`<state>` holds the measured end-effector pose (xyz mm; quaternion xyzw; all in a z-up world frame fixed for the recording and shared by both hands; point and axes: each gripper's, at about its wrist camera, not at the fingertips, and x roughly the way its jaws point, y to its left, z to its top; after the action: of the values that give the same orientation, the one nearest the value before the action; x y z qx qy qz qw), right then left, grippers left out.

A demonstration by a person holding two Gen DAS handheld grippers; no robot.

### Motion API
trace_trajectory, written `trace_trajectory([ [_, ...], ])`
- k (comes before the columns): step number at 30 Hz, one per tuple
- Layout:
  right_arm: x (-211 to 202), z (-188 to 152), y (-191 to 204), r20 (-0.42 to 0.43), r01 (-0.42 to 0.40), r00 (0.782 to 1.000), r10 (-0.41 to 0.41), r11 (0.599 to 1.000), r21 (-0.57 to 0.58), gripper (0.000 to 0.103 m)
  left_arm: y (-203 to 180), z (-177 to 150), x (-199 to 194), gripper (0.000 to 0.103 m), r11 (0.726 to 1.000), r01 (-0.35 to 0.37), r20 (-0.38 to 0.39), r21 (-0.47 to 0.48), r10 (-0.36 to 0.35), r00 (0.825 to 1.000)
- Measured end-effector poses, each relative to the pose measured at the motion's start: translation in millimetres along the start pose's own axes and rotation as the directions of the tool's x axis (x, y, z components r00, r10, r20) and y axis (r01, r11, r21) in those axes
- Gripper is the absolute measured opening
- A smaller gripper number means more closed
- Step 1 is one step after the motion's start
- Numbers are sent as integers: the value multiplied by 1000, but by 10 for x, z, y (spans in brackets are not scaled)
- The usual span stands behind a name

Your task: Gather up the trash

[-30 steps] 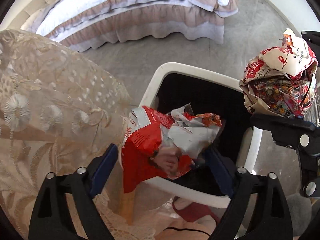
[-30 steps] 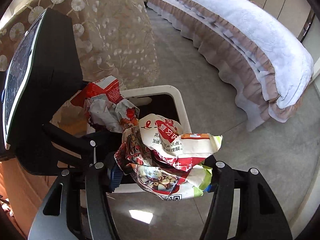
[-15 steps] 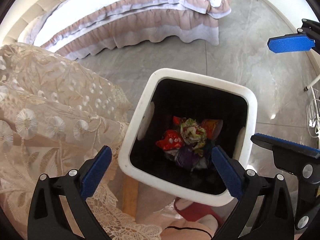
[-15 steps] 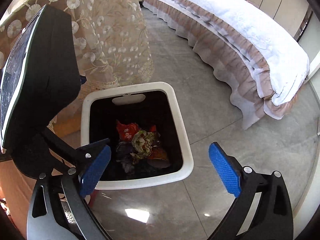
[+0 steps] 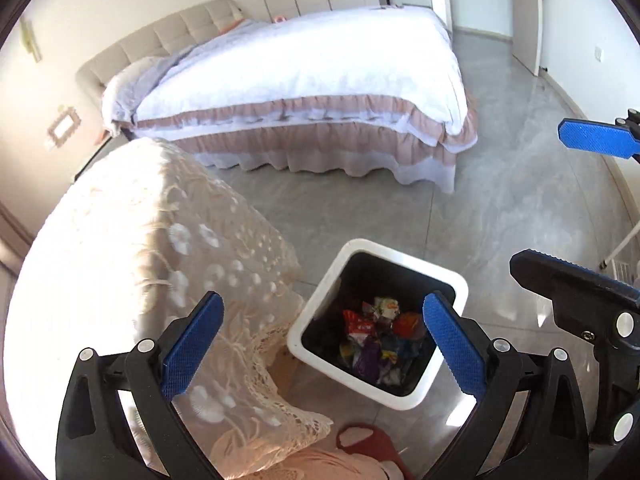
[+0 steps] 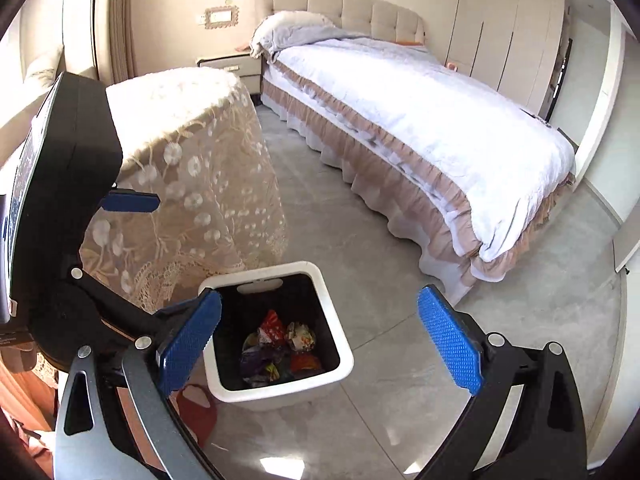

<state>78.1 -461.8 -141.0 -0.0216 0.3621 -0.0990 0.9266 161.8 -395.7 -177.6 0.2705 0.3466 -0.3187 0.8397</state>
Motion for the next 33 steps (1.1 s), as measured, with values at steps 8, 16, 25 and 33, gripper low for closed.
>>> trace_trajectory([
  [8,-629,261,363,249,-36,968,3,991,130,98,699,-285,-935,98,939,-168,135,-299,215,967],
  [16,-953,521,1064,391,-132,918,63,979,153,98,1411,-918,-1766,98,760,-313,139,-570,464,875],
  [25,-1422,540,1951,535,-91,843,46,994,58,98,1839,-1597,-2467,98,604,-351,124,-715,604,787],
  [33,-1590,536,2530,523,-95,848,86,995,-11,98,1929,-1985,-2841,98,529,-368,119,-765,677,726],
])
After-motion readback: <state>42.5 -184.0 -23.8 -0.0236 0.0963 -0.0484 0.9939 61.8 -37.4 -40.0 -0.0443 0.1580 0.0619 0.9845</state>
